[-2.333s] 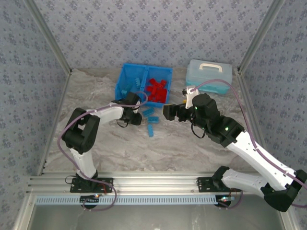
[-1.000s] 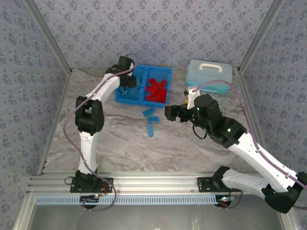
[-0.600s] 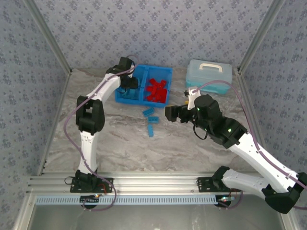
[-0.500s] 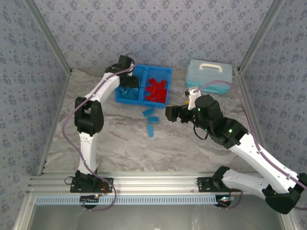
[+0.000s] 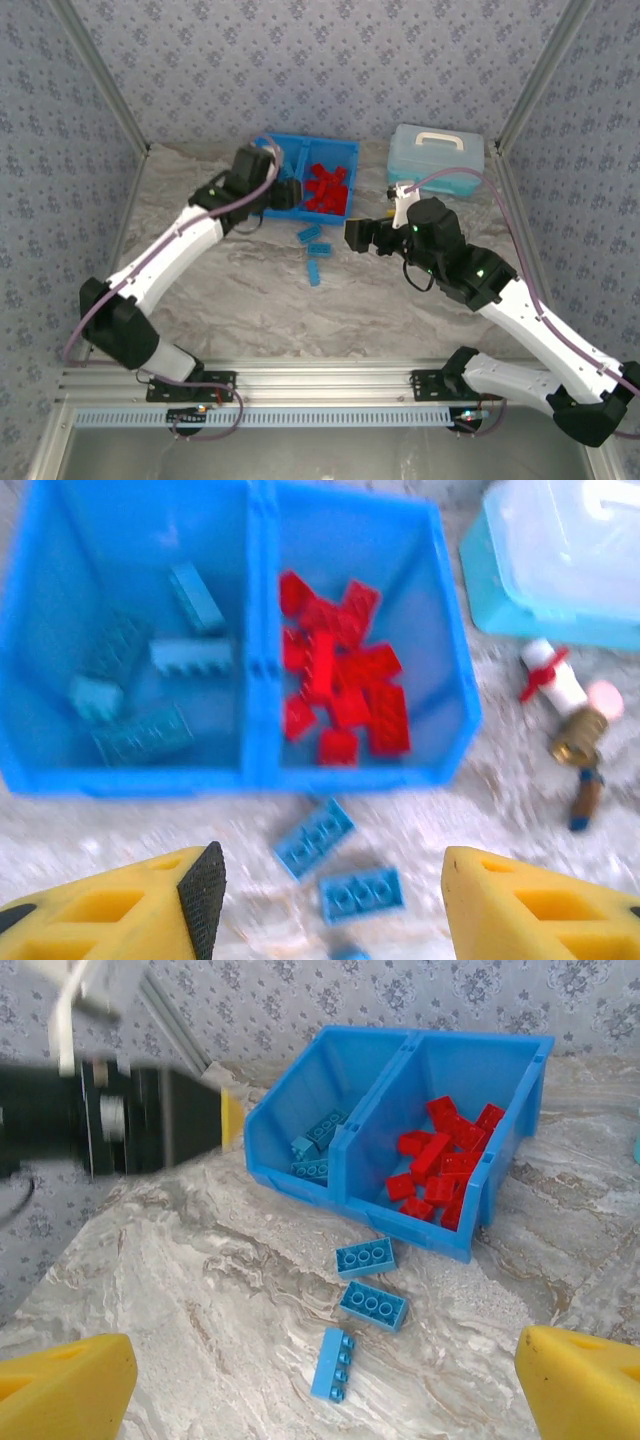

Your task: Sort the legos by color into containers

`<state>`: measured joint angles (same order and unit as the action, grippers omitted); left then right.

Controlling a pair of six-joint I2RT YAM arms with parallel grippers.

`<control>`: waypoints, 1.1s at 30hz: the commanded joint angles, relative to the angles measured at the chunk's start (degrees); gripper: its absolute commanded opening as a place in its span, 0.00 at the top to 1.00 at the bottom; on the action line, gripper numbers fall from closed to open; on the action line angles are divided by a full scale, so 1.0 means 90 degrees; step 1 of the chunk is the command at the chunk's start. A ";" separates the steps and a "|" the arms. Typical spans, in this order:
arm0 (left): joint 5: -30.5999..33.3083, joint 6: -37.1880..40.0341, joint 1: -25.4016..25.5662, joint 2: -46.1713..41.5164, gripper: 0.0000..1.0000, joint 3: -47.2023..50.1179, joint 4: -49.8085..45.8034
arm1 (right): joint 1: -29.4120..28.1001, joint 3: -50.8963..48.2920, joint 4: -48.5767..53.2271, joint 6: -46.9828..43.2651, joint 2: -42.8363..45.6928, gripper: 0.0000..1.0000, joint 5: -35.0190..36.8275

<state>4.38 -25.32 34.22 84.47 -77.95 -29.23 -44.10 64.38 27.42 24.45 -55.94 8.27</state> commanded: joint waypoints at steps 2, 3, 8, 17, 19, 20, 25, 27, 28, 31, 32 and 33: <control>0.0738 -0.1373 0.0741 -0.0275 0.38 0.1012 0.0211 | 0.0046 -0.0034 -0.0238 0.0027 -0.0138 0.00 0.0192; 0.0839 -0.1630 0.0894 -0.0288 0.38 0.1177 0.0208 | 0.0055 -0.0033 -0.0253 0.0032 -0.0177 0.00 0.0213; 0.1218 -0.2366 0.1476 0.0087 0.36 0.1700 0.0406 | 0.0054 -0.0123 -0.0258 0.0171 -0.0252 0.00 0.0319; 0.0944 -0.2246 0.1791 0.1863 0.37 0.0951 0.0465 | 0.0065 -0.0220 -0.0119 0.0184 -0.0112 0.00 0.0272; 0.0958 -0.2211 0.1837 0.2269 0.40 0.0706 0.0279 | 0.0072 -0.0245 -0.0079 0.0184 -0.0051 0.00 0.0313; 0.0973 -0.2209 0.1860 0.2383 0.43 0.0658 0.0255 | 0.0074 -0.0255 -0.0065 0.0184 -0.0014 0.00 0.0321; 0.0976 -0.2298 0.1941 0.2671 0.59 0.0694 0.0413 | 0.0102 -0.0328 -0.0050 0.0184 0.0091 0.00 0.0350; 0.0982 -0.2338 0.1950 0.2724 0.64 0.0683 0.0360 | 0.0104 -0.0318 -0.0031 0.0175 0.0111 0.00 0.0350; 0.0983 -0.2359 0.1950 0.2734 0.67 0.0693 0.0339 | 0.0114 -0.0308 -0.0037 0.0166 0.0117 0.00 0.0350; 0.1032 -0.2350 0.1951 0.2667 0.74 0.0698 0.0295 | 0.0122 -0.0290 -0.0035 0.0160 0.0141 0.00 0.0350; 0.1059 -0.2337 0.1958 0.2637 0.75 0.0679 0.0268 | 0.0123 -0.0288 -0.0038 0.0158 0.0134 0.00 0.0345; 0.1111 -0.2316 0.1954 0.2587 0.77 0.0652 0.0221 | 0.0132 -0.0288 -0.0034 0.0165 0.0128 0.00 0.0342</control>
<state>13.17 -46.04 51.51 108.07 -70.96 -25.50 -43.33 61.84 26.17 25.12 -55.72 10.17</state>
